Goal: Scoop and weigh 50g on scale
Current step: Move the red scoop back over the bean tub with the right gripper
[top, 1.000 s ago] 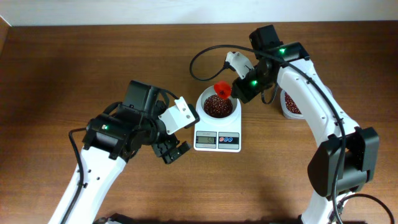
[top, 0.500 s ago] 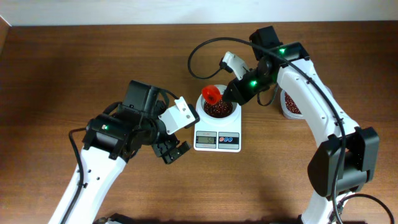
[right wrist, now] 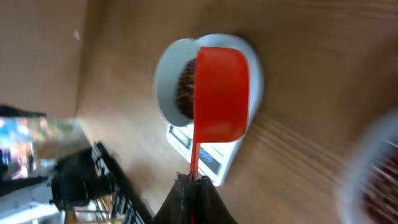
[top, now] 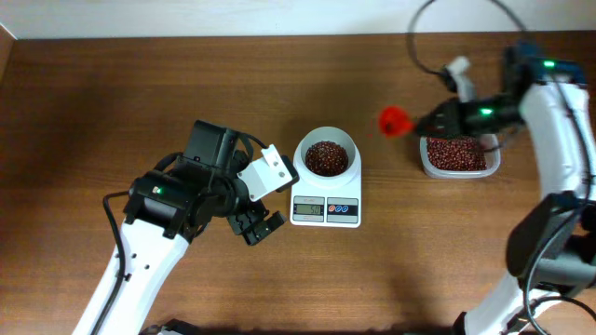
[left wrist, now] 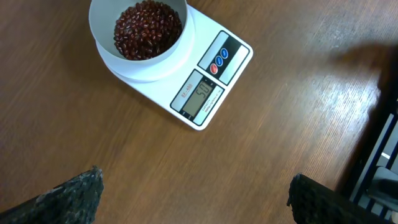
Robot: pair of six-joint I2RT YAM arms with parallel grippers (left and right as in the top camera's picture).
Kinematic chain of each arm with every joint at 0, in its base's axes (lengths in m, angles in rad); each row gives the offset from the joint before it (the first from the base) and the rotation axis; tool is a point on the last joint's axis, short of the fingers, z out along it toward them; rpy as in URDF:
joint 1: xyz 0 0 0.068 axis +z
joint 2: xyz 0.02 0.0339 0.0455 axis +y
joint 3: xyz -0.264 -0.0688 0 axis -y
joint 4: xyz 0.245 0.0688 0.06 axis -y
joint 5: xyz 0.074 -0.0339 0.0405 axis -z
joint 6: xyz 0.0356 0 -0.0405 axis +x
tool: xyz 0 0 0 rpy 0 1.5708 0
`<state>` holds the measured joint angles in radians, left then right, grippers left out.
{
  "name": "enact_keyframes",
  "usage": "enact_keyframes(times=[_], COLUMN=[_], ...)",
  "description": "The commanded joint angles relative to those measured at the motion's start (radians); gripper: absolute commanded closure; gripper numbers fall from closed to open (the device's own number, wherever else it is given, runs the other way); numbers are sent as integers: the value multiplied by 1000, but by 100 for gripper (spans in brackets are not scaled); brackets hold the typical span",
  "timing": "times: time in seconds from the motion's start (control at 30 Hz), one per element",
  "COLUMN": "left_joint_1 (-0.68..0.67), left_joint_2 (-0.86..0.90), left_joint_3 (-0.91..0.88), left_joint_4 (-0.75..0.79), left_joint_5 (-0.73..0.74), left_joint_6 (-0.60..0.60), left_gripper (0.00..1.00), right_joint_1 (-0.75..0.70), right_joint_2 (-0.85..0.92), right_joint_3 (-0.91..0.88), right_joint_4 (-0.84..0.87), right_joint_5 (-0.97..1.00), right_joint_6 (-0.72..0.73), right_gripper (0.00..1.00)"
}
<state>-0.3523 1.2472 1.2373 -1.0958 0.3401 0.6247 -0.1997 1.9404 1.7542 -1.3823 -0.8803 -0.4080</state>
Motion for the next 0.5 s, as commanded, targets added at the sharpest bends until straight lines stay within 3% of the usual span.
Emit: enact_keyframes(times=[0.0, 0.13, 0.3, 0.47], left_joint_1=[2, 2, 2, 2], left_joint_2=[-15, -15, -15, -15], left_joint_3=[8, 8, 8, 8], left_joint_4=[2, 2, 2, 2], left_joint_5=[11, 11, 11, 11], left_joint_6=[-3, -3, -3, -3], left_gripper=[1, 1, 1, 1], right_joint_1=[-137, -197, -71, 45], right_joint_2=[-33, -33, -34, -39], right_joint_3=[19, 19, 19, 72], right_joint_4=[-26, 10, 22, 24], right_joint_5=[126, 459, 917, 1081], right_joint_6=[-32, 10, 187, 283], right_gripper=[96, 96, 96, 96])
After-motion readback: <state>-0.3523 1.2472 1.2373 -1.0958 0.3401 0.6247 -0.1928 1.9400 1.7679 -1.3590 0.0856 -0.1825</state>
